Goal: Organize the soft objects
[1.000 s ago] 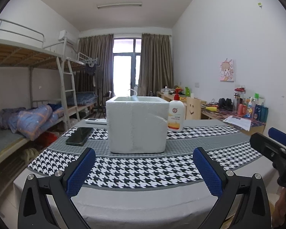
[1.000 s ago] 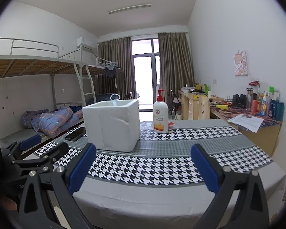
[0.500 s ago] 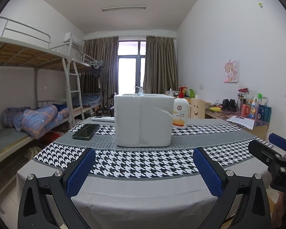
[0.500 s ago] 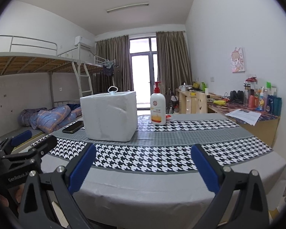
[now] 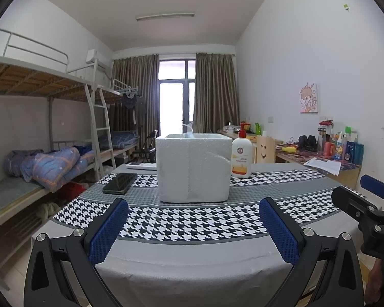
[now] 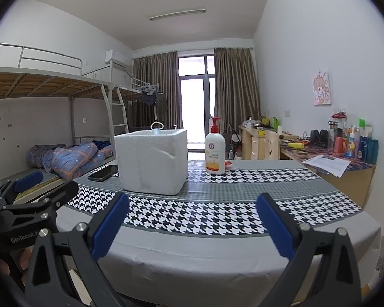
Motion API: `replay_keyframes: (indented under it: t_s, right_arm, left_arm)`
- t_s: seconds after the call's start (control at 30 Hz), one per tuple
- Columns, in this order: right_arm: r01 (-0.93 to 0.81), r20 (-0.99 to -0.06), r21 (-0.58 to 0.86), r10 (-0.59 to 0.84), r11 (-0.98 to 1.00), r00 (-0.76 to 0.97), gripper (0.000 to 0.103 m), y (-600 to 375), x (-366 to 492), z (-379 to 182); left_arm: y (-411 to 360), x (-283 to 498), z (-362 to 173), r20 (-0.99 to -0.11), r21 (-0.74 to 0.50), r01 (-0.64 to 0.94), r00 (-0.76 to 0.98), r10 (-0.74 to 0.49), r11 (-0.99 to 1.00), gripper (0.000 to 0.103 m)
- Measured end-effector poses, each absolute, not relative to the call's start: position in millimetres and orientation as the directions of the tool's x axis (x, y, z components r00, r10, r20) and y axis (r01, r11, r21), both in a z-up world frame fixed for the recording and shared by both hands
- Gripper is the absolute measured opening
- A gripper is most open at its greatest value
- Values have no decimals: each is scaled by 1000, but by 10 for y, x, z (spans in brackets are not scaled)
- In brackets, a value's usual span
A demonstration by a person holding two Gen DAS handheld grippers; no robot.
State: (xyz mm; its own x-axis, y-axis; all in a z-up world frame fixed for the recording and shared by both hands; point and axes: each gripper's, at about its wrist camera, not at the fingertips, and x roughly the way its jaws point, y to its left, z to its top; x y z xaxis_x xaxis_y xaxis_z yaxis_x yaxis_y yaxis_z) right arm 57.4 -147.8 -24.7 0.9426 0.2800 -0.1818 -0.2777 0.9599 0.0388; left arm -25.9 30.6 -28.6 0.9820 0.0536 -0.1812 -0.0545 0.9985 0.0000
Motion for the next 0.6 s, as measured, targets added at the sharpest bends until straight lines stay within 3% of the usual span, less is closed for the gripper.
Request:
replay_keyframes:
  t_s: [0.6]
  right_arm:
    - [-279,-190,32,280,960,941,101,-1444,577,-259]
  left_arm:
    - [304,-208,-267,-195,4,-55,979,55,998,102]
